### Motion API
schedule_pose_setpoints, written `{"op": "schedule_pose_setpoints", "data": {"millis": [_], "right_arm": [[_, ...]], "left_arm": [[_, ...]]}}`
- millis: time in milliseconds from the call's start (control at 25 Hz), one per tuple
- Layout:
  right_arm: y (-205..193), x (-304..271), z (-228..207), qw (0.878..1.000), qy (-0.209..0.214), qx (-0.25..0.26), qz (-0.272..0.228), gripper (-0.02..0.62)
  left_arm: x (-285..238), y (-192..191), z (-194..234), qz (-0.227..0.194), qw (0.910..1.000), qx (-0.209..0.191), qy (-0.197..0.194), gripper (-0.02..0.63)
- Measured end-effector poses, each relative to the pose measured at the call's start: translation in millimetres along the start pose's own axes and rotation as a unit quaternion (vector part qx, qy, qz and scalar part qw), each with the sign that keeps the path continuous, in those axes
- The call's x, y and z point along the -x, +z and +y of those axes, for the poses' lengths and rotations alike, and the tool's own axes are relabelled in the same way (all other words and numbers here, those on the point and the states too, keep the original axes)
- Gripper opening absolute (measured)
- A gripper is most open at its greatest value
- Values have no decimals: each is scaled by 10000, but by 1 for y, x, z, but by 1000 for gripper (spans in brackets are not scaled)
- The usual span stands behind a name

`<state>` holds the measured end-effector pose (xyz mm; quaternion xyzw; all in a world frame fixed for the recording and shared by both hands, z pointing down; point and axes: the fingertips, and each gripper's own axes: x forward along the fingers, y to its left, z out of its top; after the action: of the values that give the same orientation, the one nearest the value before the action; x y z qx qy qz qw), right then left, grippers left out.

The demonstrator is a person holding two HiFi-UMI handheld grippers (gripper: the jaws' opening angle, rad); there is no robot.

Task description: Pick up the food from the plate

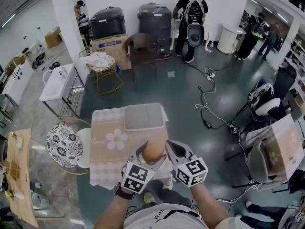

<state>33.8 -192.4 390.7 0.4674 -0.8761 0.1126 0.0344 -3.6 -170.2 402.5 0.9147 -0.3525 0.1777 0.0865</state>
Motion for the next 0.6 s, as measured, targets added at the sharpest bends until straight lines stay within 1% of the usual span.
{"op": "schedule_pose_setpoints", "data": {"millis": [200, 600], "right_arm": [[2, 2, 0, 10000, -18, 77, -25, 14], [3, 11, -1, 9999, -65, 107, -42, 14]], "left_arm": [[-2, 0, -3, 6, 10000, -92, 9, 348], [-1, 0, -10, 32, 9999, -124, 28, 347]]}}
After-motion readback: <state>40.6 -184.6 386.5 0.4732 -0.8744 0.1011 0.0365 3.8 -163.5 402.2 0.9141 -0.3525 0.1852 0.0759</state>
